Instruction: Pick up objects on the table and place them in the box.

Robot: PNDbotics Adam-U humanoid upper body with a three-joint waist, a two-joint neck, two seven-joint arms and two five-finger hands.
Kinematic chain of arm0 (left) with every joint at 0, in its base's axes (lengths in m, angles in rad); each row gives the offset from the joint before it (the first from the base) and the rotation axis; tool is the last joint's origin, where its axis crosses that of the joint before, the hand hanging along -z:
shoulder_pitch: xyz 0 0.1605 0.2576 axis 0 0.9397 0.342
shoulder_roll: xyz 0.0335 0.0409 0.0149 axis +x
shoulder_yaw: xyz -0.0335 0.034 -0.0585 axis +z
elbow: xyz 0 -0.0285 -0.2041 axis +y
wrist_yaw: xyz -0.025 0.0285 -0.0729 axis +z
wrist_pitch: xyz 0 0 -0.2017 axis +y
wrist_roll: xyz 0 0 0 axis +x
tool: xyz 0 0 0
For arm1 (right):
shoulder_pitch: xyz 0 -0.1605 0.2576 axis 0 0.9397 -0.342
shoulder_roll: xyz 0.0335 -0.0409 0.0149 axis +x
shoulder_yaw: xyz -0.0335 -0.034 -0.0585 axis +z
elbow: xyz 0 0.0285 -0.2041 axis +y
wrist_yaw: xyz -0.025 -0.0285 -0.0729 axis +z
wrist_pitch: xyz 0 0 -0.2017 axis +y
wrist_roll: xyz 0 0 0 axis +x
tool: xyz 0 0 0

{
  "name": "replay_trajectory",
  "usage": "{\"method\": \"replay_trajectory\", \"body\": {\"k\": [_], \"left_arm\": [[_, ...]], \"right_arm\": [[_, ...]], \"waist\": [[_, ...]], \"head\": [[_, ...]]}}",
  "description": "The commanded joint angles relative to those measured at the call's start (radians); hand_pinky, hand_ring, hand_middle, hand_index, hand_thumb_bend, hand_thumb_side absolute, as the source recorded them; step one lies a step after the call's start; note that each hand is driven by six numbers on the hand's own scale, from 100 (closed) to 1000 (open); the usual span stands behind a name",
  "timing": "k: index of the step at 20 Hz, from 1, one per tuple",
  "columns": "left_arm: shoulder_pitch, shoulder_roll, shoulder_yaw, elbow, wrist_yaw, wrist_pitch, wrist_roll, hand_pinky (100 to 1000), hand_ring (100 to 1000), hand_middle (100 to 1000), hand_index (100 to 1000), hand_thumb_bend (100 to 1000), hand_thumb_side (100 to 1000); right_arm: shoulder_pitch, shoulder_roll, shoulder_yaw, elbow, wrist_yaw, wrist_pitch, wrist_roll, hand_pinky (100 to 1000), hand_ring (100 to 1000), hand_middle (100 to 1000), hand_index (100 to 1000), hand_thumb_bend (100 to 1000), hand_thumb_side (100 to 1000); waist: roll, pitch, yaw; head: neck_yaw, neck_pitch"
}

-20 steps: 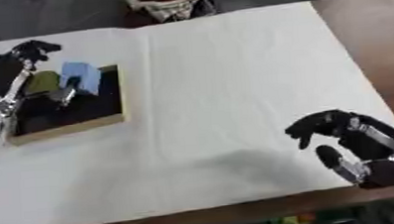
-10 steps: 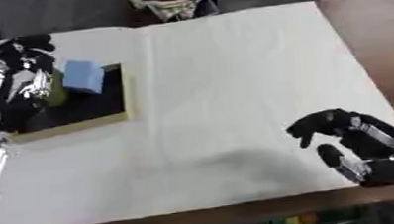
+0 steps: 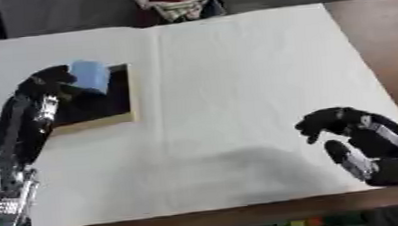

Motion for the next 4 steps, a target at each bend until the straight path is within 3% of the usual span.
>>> {"method": "replay_trajectory", "body": {"k": [1, 4], "left_arm": [[0.000, -0.014, -0.015, 0.005, 0.009, 0.005, -0.009, 417, 606, 629, 805, 100, 823], [-0.001, -0.025, -0.027, 0.018, 0.015, 0.008, -0.013, 416, 606, 629, 806, 100, 829]], "right_arm": [[-0.001, -0.015, -0.008, -0.010, 0.002, 0.004, -0.024, 779, 813, 564, 843, 100, 470], [0.002, -0.017, -0.009, -0.007, 0.003, 0.007, -0.045, 780, 820, 573, 854, 100, 470]], "waist": [[-0.004, -0.018, 0.005], [-0.007, -0.026, 0.011]], "head": [[0.009, 0.005], [0.013, 0.005]]}}
